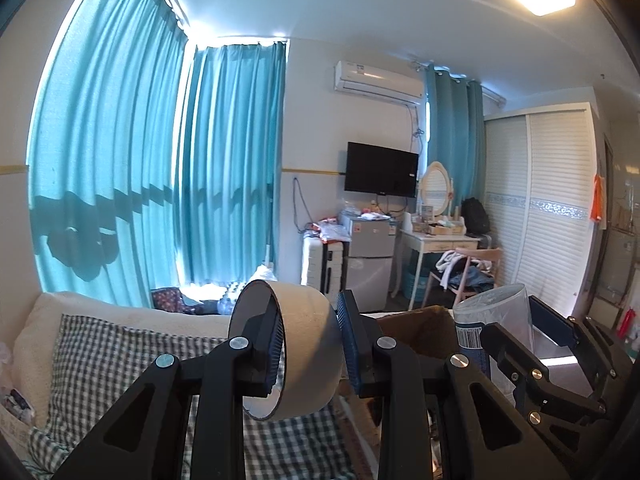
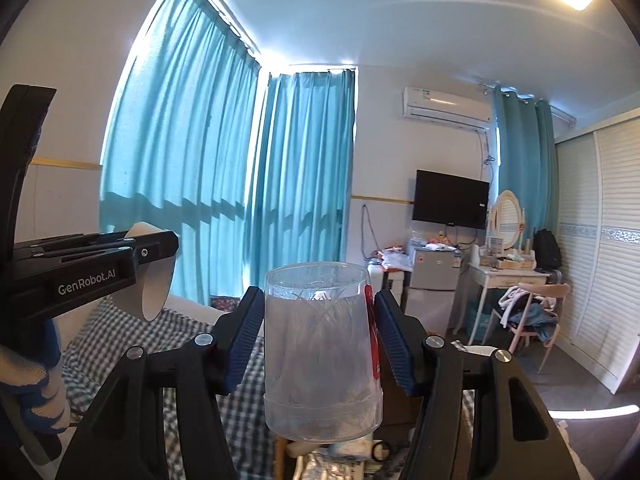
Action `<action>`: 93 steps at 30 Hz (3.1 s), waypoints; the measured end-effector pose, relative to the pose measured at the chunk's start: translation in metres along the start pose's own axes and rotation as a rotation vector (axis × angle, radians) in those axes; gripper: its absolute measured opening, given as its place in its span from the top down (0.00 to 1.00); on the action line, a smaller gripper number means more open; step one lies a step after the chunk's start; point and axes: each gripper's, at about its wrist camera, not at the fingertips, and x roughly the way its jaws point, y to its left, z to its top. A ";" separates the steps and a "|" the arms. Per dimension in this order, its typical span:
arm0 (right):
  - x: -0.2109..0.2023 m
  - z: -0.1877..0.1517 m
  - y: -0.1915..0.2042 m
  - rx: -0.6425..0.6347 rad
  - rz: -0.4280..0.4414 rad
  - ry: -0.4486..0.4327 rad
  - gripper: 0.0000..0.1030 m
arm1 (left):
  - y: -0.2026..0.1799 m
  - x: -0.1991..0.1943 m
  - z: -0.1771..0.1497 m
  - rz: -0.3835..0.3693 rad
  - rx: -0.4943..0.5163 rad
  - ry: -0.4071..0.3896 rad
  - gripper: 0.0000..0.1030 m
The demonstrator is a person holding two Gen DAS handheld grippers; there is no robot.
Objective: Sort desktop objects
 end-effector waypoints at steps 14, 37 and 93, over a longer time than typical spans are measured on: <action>0.009 -0.026 -0.055 0.036 -0.076 0.049 0.45 | -0.065 0.049 -0.025 -0.121 0.048 0.091 0.74; 0.088 -0.109 -0.117 0.113 -0.091 0.254 0.50 | -0.119 0.169 -0.090 -0.148 0.142 0.354 0.71; 0.003 -0.100 0.003 0.004 0.158 0.338 0.15 | 0.049 0.016 -0.142 0.142 0.238 0.546 0.00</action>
